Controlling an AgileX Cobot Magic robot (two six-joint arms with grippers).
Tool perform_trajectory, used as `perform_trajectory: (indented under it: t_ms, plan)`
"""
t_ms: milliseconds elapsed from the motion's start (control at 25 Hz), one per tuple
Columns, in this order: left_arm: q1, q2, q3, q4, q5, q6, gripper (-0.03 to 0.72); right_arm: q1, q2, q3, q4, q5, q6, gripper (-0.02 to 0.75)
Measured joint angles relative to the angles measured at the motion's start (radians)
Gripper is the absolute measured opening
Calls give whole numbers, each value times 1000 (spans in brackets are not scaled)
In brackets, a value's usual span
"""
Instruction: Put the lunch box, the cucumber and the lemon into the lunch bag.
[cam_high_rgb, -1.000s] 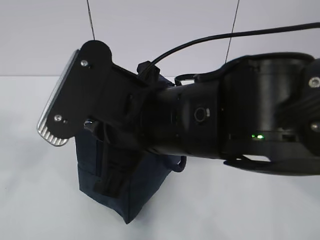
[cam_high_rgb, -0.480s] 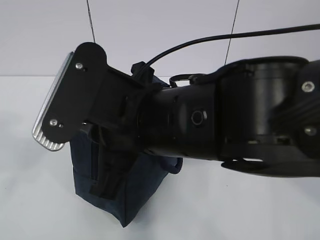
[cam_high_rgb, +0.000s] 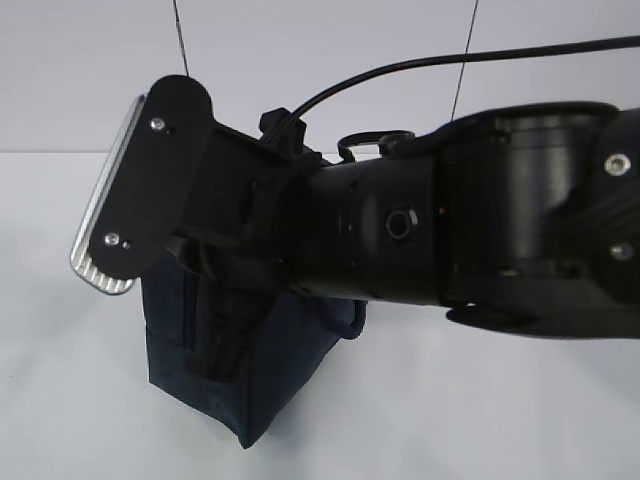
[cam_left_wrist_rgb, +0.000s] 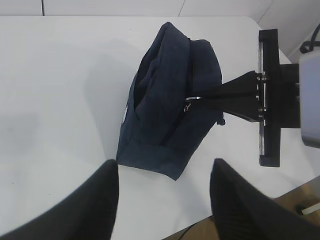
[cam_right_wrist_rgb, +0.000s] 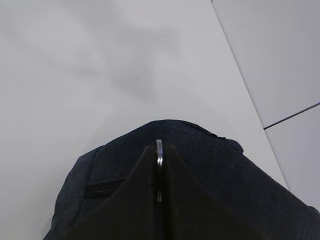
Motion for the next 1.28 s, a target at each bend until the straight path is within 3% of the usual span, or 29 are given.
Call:
perform_trajectory:
  t_ms: [520,840,1280]
  plan:
    - [0,0,0,0,0,0,405,-10,7,-32,-5,45,67,20]
    - [0,0,0,0,0,0,405,-92,29,-35,-5,-11,309,20]
    - [0,0,0,0,0,0,405,-94,37,-35,-8,-78,474,20]
